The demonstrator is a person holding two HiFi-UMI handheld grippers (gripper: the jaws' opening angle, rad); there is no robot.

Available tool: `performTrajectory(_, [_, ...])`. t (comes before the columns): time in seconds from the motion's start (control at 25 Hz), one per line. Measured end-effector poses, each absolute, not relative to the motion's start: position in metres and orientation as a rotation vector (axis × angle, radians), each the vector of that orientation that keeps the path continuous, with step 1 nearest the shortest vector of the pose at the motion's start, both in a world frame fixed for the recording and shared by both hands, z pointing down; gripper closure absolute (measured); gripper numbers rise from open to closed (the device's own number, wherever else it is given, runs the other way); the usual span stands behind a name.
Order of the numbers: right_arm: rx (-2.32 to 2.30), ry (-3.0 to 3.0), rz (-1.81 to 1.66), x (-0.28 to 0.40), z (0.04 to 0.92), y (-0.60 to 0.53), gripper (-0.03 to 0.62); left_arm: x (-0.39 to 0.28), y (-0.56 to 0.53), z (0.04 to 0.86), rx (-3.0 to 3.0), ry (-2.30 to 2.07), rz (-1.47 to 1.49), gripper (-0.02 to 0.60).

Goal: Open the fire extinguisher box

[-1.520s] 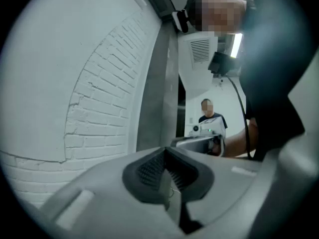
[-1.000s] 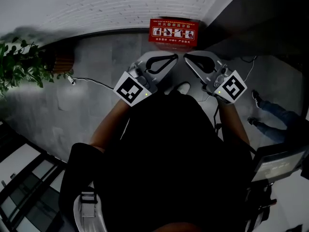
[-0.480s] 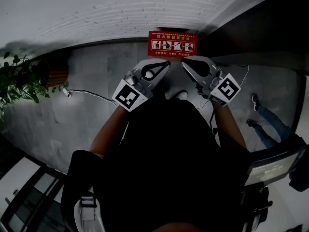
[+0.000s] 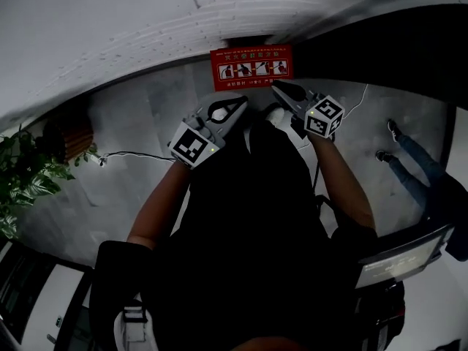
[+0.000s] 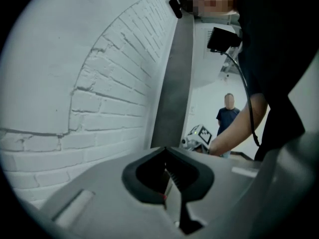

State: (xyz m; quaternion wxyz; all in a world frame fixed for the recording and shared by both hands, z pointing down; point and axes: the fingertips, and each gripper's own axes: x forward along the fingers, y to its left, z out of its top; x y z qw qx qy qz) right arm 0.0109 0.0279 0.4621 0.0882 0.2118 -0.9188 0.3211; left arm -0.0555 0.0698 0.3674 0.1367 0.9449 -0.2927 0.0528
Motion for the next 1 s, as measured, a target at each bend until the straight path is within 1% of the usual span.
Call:
performTrajectory(0.12, [0.734, -2.579, 1.237, 0.03, 0.553, 0.033, 0.513, -0.048, 0.067, 0.395, 2.686, -0.82, 0.227, 0.586])
performTrajectory(0.24, [0.882, -2.428, 1.514, 0.05, 0.626, 0.032, 0.482, -0.04, 0.059, 0.43, 2.619, -0.844, 0.296, 0.586])
performTrajectory(0.44, [1.087, -2.198, 1.894, 0.069, 0.726, 0.045, 0.456, -0.018, 0.05, 0.489, 2.571, -0.859, 0.333, 0.586])
performTrajectory(0.6, [1.107, -2.075, 2.011, 0.071, 0.778, 0.062, 0.447, 0.003, 0.05, 0.52, 2.552, -0.813, 0.363, 0.586])
performTrajectory(0.84, [1.16, -2.027, 2.113, 0.071, 0.815, 0.063, 0.429, 0.016, 0.051, 0.548, 2.519, -0.781, 0.392, 0.586])
performTrajectory(0.92, [1.174, -2.03, 2.133, 0.072, 0.824, 0.058, 0.397, 0.018, 0.054, 0.55, 2.515, -0.766, 0.401, 0.586])
performTrajectory(1.0, [1.184, -2.032, 2.142, 0.072, 0.83, 0.054, 0.39, 0.017, 0.06, 0.552, 2.507, -0.752, 0.416, 0.586])
